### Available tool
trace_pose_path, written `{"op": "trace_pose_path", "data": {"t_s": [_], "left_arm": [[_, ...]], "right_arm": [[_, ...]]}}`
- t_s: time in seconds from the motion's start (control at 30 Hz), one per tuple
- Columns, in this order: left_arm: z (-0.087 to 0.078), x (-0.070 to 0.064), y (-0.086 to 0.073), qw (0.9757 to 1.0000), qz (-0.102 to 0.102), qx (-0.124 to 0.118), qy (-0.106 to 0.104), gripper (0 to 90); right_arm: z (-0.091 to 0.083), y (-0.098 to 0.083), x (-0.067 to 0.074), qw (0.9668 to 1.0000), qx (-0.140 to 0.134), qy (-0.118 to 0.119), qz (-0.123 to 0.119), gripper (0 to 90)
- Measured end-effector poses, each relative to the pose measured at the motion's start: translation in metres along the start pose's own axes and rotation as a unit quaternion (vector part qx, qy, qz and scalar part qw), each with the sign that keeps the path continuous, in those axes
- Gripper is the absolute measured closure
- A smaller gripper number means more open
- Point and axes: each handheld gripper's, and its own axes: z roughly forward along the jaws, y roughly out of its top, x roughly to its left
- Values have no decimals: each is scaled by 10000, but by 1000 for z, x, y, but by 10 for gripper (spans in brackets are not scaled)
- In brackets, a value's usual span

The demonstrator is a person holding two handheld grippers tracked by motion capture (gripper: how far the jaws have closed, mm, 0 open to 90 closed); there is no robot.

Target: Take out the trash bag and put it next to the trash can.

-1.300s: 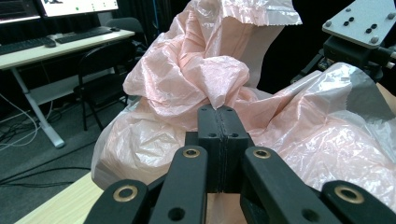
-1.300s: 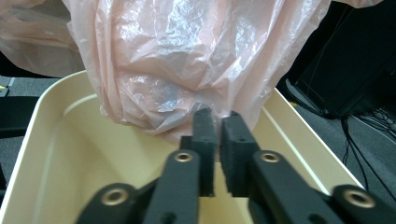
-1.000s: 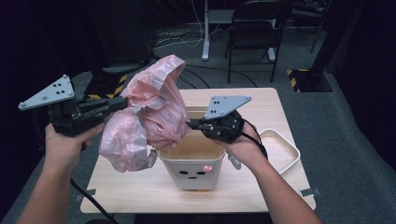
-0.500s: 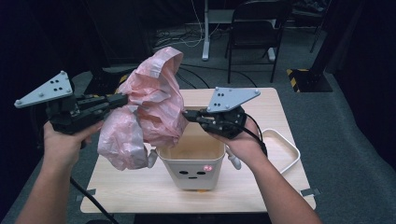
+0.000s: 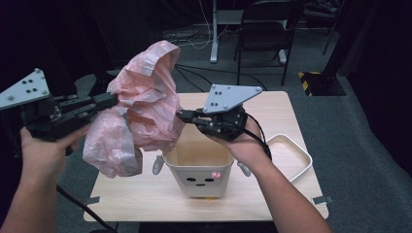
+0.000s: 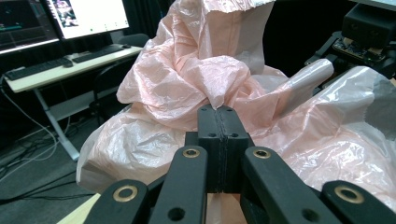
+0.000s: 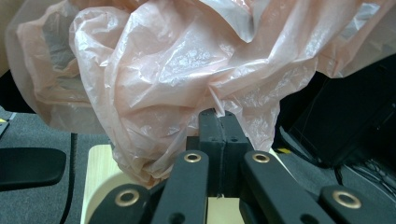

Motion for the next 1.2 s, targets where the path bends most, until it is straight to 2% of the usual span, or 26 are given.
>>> {"op": "trace_pose_path", "data": {"t_s": [0.23, 0.47, 0.73, 0.97, 1.2], "left_arm": [[-8, 2, 1, 10000, -21, -55, 45, 896], [-7, 2, 1, 10000, -33, -52, 68, 896], [-13, 2, 7, 9999, 25, -82, 124, 896], [-18, 5, 5, 9998, -8, -48, 195, 896], [-18, 11, -2, 9996, -100, -19, 247, 896]], "right_arm": [[9, 7, 5, 9999, -56, 76, -44, 900], [19, 11, 4, 9999, -80, 126, -69, 900], [22, 14, 3, 9998, -148, 140, -60, 900], [30, 14, 6, 9997, -74, 219, -84, 900], [39, 6, 6, 9995, 16, 328, -35, 900]]}}
